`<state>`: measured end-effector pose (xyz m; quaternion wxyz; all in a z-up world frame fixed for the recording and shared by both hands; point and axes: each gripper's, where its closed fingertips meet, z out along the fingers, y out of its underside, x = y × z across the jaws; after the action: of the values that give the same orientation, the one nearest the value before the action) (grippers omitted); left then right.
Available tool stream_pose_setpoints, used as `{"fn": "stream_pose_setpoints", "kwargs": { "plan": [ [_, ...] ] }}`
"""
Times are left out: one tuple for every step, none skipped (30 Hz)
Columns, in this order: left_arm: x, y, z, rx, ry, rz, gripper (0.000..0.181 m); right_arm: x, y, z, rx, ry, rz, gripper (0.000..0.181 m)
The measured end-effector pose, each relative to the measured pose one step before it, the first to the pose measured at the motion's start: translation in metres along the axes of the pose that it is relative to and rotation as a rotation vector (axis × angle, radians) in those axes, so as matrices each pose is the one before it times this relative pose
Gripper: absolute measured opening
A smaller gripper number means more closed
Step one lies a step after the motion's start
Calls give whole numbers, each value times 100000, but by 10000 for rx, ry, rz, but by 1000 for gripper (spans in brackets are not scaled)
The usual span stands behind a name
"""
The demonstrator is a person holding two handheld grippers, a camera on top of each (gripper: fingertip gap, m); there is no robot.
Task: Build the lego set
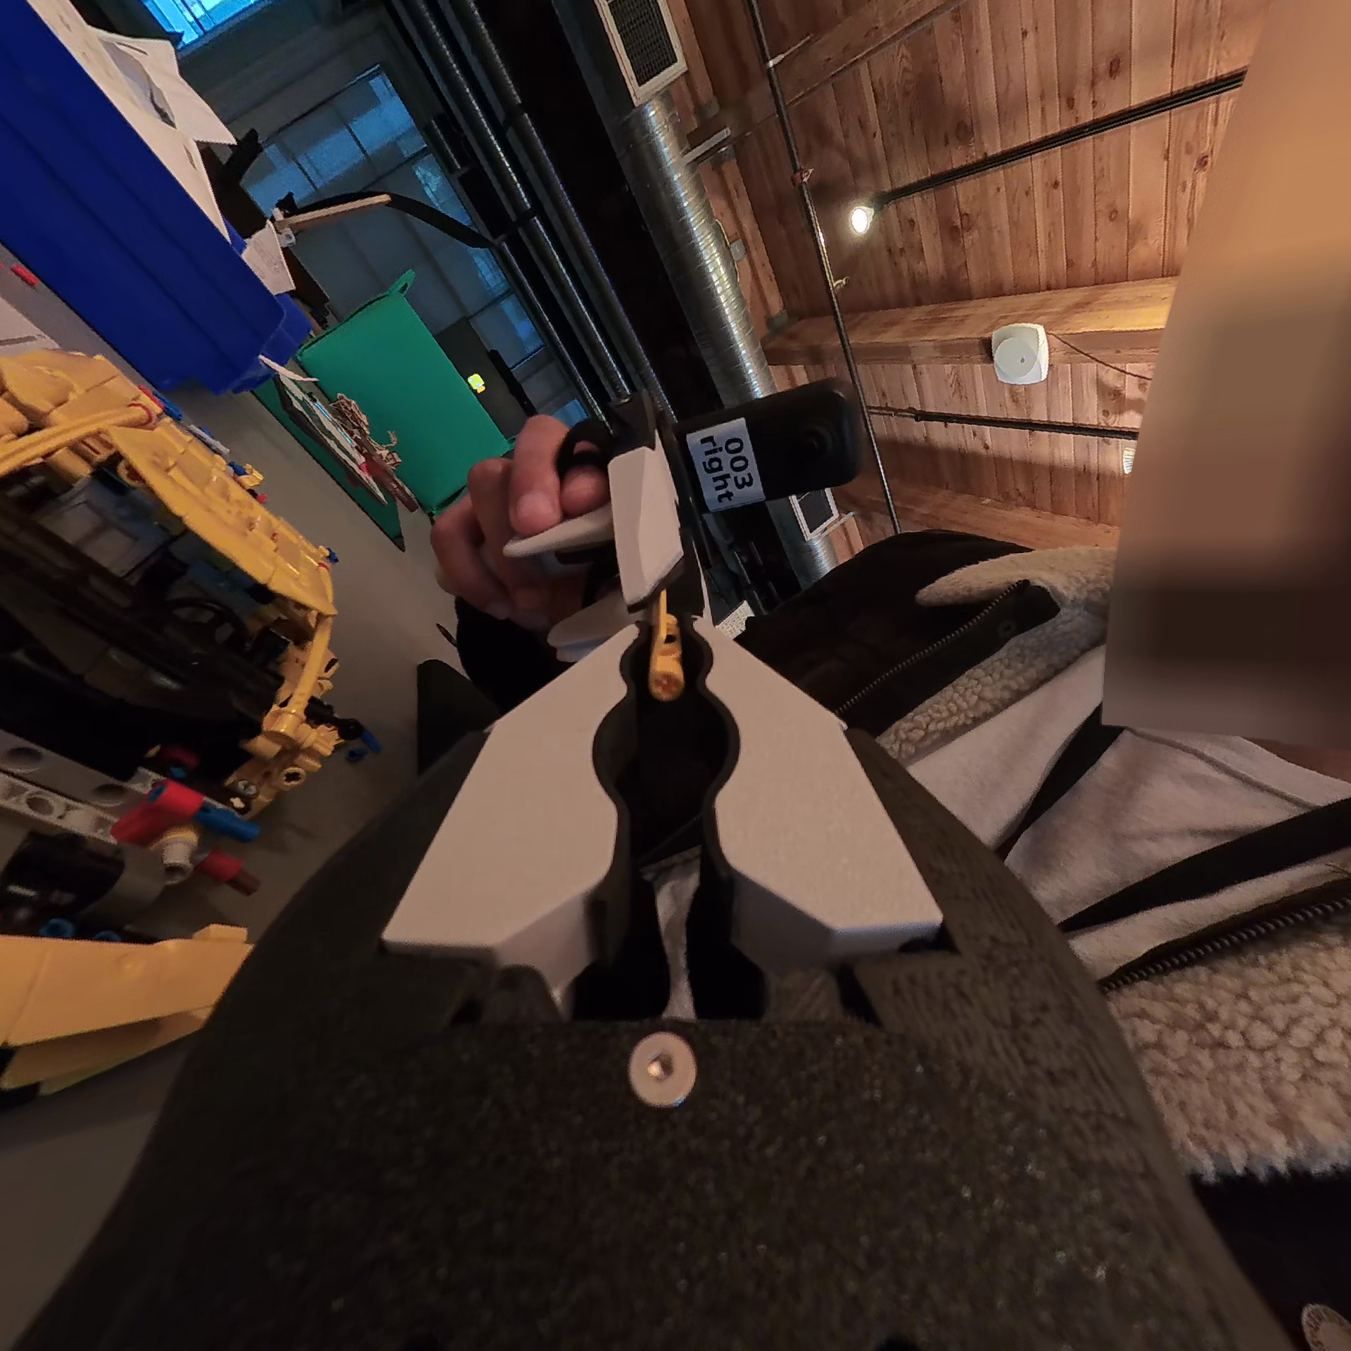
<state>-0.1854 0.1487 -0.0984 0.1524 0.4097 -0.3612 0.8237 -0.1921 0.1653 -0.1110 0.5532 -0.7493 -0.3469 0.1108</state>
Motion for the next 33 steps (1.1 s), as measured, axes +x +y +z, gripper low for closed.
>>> {"fn": "stream_pose_setpoints", "kwargs": {
  "plan": [
    [69, 38, 8, -33, 21, 40, 7, -44, -55, -10, 18, -20, -17, 14],
    [132, 57, 5, -69, 23, 112, 7, -91, -133, -6, 57, -51, 0, 14],
    [49, -44, -50, -34, -95, 248, 7, 26, -77, 36, 19, 47, 4, 14],
    [57, -118, -138, 17, -100, 265, 7, 62, -27, 41, -20, 104, -14, 13],
    [220, -307, -209, 121, 7, 195, 7, 106, -138, -98, 56, 140, 50, 13],
    [234, -654, -331, 333, 16, 162, 7, 23, -276, -312, 168, 72, 143, 15],
    [-77, -523, -397, 253, -135, 105, 7, 117, -226, -482, 164, 82, 261, 21],
    [-280, -461, -373, 220, -227, 54, 7, 151, 12, -634, 44, 45, 348, 26],
    [-95, -512, -314, 269, -126, 85, 7, 113, 270, -791, -76, -20, 453, 30],
    [205, -535, -241, 278, 55, 77, 7, 232, 481, -934, -142, 44, 487, 36],
    [405, -409, -170, 204, 180, 55, 7, 451, 751, -1117, -210, 205, 448, 40],
    [395, -251, -93, 109, 186, 37, 7, 673, 1144, -1331, -374, 342, 349, 42],
    [258, -32, 7, 10, 133, 17, 7, 878, 1498, -1491, -521, 494, 307, 42],
    [85, 140, 78, -71, 50, -6, 7, 700, 1721, -1485, -556, 388, 250, 41],
    [-104, 193, 115, -99, -48, 8, 7, 334, 2034, -1333, -621, 152, 151, 41],
    [-35, 118, 91, -56, -14, 18, 7, 321, 2426, -1068, -875, 189, 233, 40],
    [193, -63, 30, 45, 127, -21, 7, 208, 2591, -729, -978, 176, 279, 40],
    [296, -253, -64, 157, 200, -30, 7, -119, 2290, -382, -778, 18, 207, 40],
    [248, -458, -164, 274, 174, -45, 7, -48, 1792, -146, -522, 105, 132, 38],
    [145, -431, -230, 260, 131, -79, 7, -178, 1136, 27, -173, 71, 70, 35],
    [93, -353, -194, 198, 111, -104, 7, -637, 672, 137, 70, -169, 30, 31],
    [18, -217, -119, 122, 58, -87, 7, -614, 428, 218, 143, -149, -21, 26],
    [-26, -33, -18, 30, 19, -37, 7, -451, 181, 278, 237, -49, -157, 21],
    [80, 81, 57, -32, 73, -34, 7, -387, 61, 353, 269, -18, -273, 17],
    [140, 101, 116, -45, 113, -39, 7, -105, 106, 460, 137, 87, -315, 17],
    [129, 85, 117, -27, 122, -47, 7, -90, 107, 505, 25, -20, -344, 17],
    [164, 78, 117, -32, 170, -106, 7, -148, -28, 468, 46, -191, -301, 17],
    [226, 49, 96, -3, 222, -142, 7, -103, -99, 410, 79, -297, -226, 17],
    [115, -4, 48, 33, 136, -105, 7, -59, -82, 352, 83, -384, -195, 19],
    [-25, 61, 23, -6, 26, -54, 7, -48, -35, 266, 72, -448, -237, 22],
    [-30, 90, 3, -36, 12, -46, 7, -23, -9, 193, 54, -438, -400, 23],
    [17, 70, 15, -22, 26, -25, 7, -1, 79, 119, 37, -350, -488, 23],
    [-2, 41, 21, -20, 5, 20, 7, 20, 187, 79, 2, -299, -584, 24]
  ]
}}
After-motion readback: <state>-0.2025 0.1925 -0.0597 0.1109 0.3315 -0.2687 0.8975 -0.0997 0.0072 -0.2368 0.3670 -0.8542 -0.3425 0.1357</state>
